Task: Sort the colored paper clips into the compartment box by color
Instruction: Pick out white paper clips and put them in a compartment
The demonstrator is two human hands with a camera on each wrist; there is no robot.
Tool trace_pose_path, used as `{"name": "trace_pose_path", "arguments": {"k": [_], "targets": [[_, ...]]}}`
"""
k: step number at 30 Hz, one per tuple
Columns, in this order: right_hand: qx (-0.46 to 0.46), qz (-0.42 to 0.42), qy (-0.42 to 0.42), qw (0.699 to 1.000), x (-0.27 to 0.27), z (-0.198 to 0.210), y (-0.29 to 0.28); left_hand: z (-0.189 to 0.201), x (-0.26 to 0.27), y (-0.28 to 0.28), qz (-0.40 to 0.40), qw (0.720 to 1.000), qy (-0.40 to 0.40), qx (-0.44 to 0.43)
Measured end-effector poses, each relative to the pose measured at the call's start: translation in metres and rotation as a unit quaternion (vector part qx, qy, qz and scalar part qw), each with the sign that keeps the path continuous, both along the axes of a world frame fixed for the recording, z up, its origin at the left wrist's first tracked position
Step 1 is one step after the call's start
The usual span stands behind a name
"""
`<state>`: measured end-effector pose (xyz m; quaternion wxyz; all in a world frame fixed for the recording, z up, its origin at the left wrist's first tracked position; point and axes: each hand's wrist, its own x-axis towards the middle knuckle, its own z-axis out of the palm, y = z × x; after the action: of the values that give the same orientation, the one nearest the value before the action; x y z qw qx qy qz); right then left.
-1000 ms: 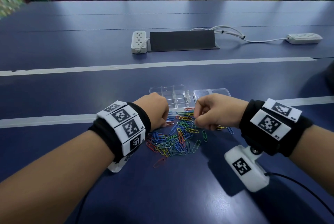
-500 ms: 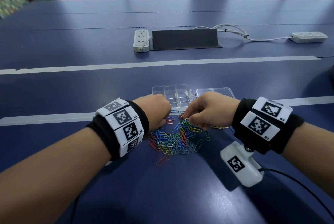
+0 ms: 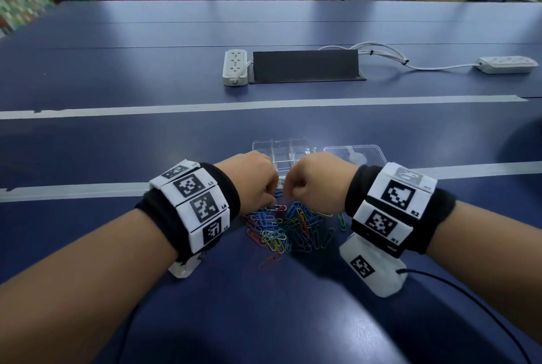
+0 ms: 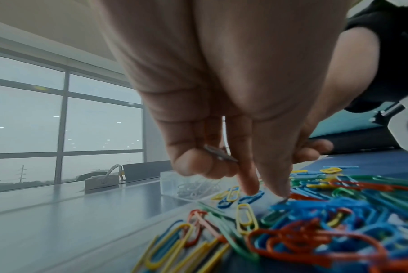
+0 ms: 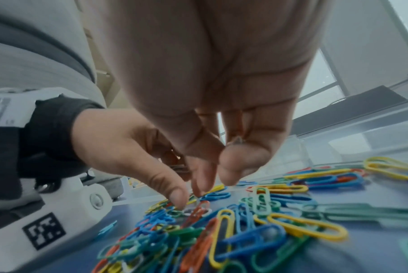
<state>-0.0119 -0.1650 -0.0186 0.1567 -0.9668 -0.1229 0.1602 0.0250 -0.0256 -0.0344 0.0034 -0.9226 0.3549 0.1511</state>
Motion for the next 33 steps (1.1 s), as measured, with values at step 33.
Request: {"name": "trace_pose_path", "arguments": {"k": [33], "targets": [[-0.062,0.031,0.005,0.998,-0.013,0.003,0.015,0.021,0.012,0.013,0.135,0.981,-0.027,-0.133]]}}
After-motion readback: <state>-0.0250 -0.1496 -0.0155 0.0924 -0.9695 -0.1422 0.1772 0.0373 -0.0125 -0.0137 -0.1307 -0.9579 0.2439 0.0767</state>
